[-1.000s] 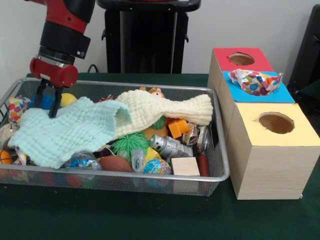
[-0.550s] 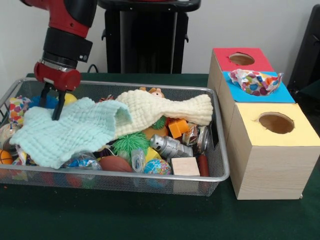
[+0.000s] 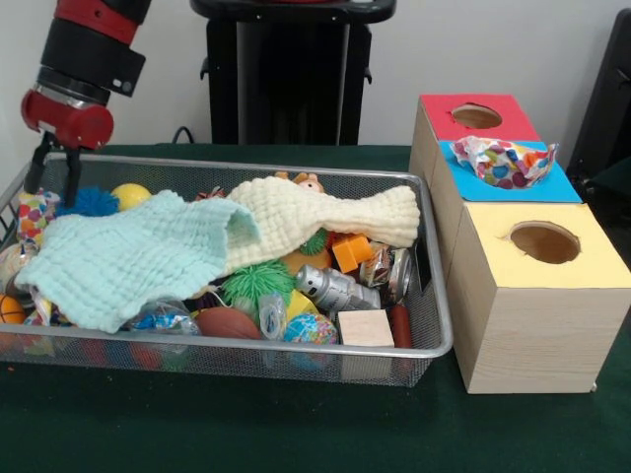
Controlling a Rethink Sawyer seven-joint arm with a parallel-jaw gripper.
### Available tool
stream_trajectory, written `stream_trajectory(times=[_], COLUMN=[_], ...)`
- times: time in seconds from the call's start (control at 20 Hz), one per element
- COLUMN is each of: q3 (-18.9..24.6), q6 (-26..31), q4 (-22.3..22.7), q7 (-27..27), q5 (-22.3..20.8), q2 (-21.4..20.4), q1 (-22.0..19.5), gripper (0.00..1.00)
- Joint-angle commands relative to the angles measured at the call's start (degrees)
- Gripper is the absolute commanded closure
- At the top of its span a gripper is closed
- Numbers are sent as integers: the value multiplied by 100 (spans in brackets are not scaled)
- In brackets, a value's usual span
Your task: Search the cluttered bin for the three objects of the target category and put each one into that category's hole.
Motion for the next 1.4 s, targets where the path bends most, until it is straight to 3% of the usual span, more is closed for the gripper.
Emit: stream_trajectory(times=[0.05, 0.55, 1.2, 1.4], q3=[620, 525, 175, 235], q6=[842, 67, 83, 212], q4=[246, 217, -110, -97], q7=[782, 1075, 867, 802], q5=[-229, -163, -80, -208], q2=[-423, 578, 920, 773], q1=[-139, -121, -168, -338], gripper=[0, 0, 0, 0])
